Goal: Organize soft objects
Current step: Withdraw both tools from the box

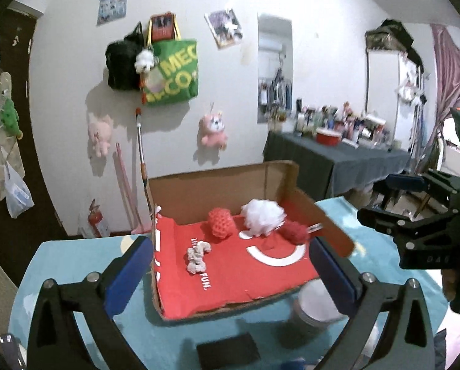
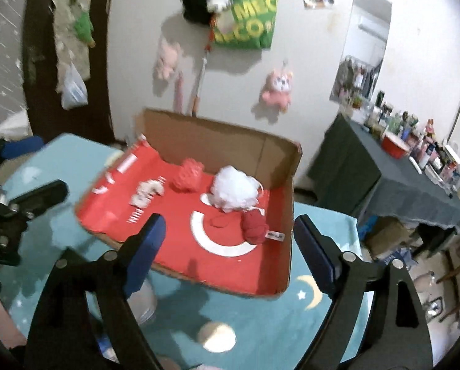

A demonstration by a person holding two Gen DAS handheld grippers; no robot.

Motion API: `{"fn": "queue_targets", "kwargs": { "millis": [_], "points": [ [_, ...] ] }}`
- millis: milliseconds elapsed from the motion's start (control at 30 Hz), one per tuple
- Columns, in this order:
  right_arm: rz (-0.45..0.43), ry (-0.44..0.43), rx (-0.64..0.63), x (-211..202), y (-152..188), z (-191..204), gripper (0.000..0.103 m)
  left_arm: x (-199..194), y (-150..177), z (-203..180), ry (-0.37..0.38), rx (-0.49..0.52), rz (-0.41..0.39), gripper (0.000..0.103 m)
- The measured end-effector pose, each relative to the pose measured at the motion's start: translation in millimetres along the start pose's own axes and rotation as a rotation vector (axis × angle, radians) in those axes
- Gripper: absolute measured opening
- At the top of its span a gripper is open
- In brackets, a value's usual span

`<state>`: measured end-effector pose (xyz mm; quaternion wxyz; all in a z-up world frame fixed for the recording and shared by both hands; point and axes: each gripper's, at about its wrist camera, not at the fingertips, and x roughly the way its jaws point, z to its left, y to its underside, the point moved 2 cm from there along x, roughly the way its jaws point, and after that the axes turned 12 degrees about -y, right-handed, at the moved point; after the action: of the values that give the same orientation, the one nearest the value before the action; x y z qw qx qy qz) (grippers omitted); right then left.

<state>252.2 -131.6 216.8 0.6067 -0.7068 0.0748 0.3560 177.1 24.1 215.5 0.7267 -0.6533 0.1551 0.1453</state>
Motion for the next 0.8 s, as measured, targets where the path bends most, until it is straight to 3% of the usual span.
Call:
{"fn": "queue_targets", "kwargs": {
  "millis": [133, 333, 800],
  "points": [
    [-0.110, 0.025, -0.028, -47, 17, 21, 0.091, -39, 12, -4, -0.011, -0.016, -0.067, 0.103],
    [-0.229, 0.074, -0.033, -94, 54, 41, 0.093, -78, 40, -5, -0.030, -0.068, -0.121, 0.103],
    [-0.356, 0.156, -0.002, -136, 144, 68, 0.093, -119, 102, -23, -0.031, -0.087, -0.174, 0.103]
  ]
}}
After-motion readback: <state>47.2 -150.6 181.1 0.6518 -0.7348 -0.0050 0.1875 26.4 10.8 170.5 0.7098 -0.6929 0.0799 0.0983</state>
